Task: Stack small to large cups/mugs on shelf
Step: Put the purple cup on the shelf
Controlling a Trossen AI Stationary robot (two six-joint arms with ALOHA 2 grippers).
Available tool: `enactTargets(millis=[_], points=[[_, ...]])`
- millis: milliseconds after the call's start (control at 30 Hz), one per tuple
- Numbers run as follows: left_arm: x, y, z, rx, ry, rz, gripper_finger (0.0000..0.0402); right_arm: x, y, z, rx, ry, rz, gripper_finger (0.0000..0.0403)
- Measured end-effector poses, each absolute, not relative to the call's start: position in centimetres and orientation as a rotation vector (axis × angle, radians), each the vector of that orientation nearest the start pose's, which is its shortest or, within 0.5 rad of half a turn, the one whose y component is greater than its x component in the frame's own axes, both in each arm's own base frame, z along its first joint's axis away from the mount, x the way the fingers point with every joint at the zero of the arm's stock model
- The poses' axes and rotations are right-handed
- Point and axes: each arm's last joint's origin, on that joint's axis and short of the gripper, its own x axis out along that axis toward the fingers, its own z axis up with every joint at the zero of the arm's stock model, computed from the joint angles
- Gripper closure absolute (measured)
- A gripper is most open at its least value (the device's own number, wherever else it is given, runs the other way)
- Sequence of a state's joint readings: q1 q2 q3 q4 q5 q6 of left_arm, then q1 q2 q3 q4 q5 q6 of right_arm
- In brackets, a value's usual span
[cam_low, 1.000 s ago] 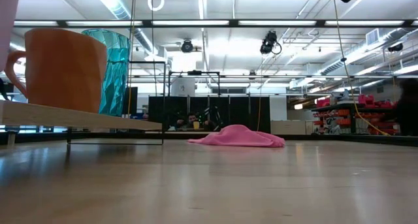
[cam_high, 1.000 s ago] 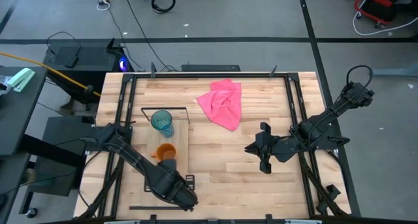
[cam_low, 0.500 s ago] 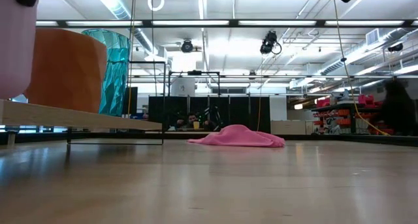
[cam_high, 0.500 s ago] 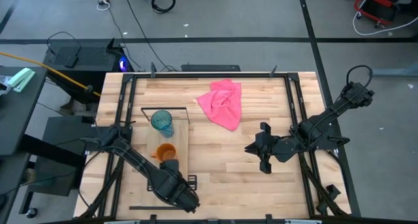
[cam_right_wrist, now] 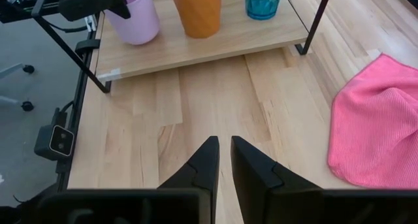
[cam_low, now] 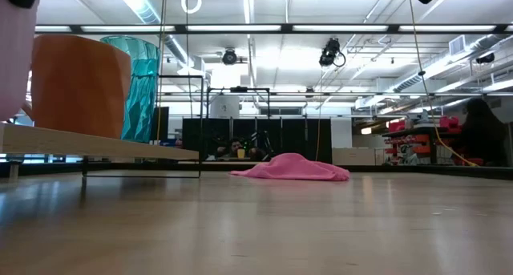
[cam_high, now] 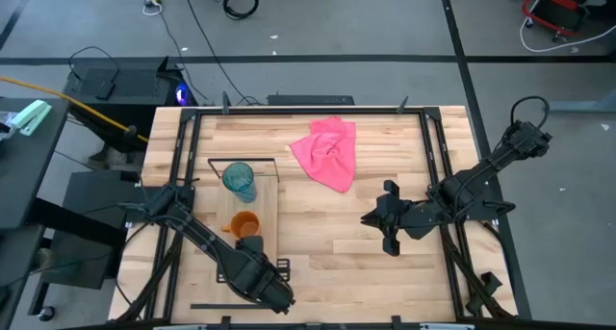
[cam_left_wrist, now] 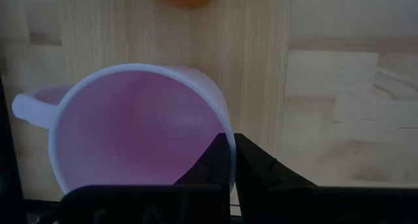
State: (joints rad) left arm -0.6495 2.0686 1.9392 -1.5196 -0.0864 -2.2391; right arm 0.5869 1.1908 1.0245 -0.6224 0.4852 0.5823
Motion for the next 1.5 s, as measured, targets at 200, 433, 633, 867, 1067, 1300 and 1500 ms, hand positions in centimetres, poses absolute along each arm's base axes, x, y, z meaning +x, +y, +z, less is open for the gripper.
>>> enactTargets(millis=[200,433,633,867,1067,1300,1500], points=[[31.3,-23.4,26.3,-1.122,1.121,1.287,0.0389,20.7,12.1,30.1,0.157,0.673,-0.102,0.0356],[31.5,-23.5,26.1,-1.120,1.119,1.281,0.0386,20.7,12.1,30.1,0.158,0.674,-0.102,0.0356],[31.5,-23.6,26.0,-1.124,1.118,1.277,0.0377,20.7,12.1,30.1,0.158,0.674,-0.103,0.0356],[31.6,-23.6,26.0,-1.126,1.119,1.269,0.0368,20.7,12.1,30.1,0.158,0.674,-0.102,0.0356],[31.6,-23.8,26.0,-1.138,1.119,1.252,0.0342,20.7,12.1,30.1,0.158,0.674,-0.102,0.0356],[31.3,-23.7,26.6,-1.147,1.119,1.239,0.0315,20.7,12.1,30.1,0.174,0.673,-0.108,0.0355],[30.8,-23.4,28.1,-1.180,1.088,1.194,0.0296,20.7,12.2,30.1,0.176,0.672,-0.108,0.0355]])
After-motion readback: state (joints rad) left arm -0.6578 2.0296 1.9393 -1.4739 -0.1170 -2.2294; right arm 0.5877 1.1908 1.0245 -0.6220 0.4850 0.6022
